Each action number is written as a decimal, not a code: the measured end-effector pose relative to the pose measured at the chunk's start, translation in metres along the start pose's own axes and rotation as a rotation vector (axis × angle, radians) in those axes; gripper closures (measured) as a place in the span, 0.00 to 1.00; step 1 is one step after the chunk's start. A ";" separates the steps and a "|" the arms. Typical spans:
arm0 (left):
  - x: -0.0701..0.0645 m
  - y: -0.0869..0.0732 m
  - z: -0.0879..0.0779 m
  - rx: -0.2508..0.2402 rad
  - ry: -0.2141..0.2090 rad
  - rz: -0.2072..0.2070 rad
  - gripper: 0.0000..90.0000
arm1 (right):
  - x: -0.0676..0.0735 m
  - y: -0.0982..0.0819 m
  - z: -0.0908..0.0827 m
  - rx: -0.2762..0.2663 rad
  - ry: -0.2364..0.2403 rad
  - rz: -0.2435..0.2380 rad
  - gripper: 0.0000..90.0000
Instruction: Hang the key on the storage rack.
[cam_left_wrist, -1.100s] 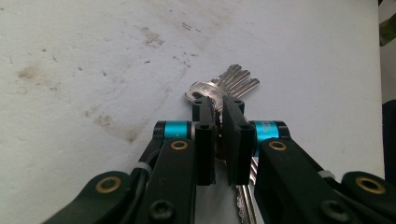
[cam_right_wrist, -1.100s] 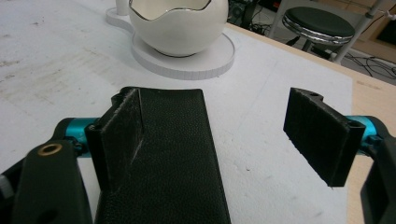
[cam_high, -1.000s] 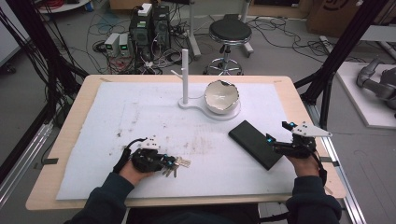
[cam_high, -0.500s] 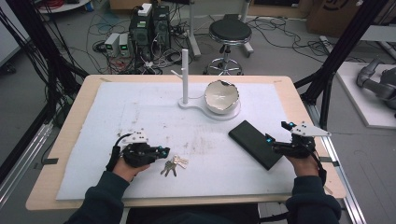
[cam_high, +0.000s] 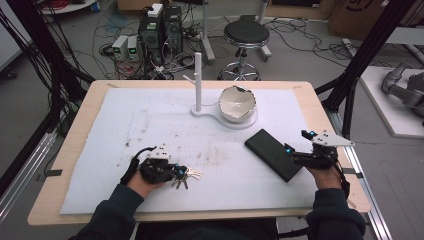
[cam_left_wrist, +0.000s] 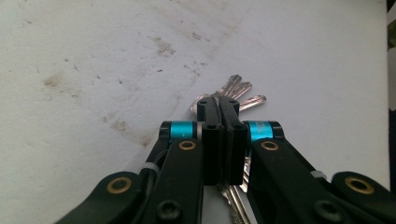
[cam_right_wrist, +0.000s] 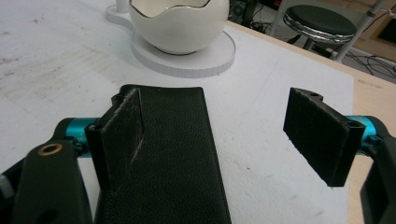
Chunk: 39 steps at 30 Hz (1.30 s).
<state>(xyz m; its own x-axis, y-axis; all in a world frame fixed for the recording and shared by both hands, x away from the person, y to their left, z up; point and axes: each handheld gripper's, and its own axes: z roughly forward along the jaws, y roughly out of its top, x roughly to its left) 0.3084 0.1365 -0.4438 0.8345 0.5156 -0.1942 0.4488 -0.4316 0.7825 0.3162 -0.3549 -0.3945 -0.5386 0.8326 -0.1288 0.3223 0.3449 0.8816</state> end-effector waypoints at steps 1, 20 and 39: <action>0.001 0.000 -0.002 -0.013 -0.005 -0.006 0.98 | 0.000 0.000 0.000 0.001 0.003 0.001 0.23; 0.016 0.027 -0.048 -0.331 0.013 -0.008 0.98 | 0.001 0.000 0.001 0.003 0.004 0.001 0.23; 0.064 0.148 -0.064 -0.418 0.109 0.056 0.98 | 0.000 0.004 0.004 -0.011 0.013 -0.002 0.23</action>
<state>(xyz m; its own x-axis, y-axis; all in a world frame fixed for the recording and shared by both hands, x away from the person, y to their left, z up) 0.4077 0.1532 -0.3025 0.8052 0.5847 -0.0991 0.2175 -0.1356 0.9666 0.3204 -0.3519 -0.3929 -0.5493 0.8262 -0.1250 0.3128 0.3420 0.8861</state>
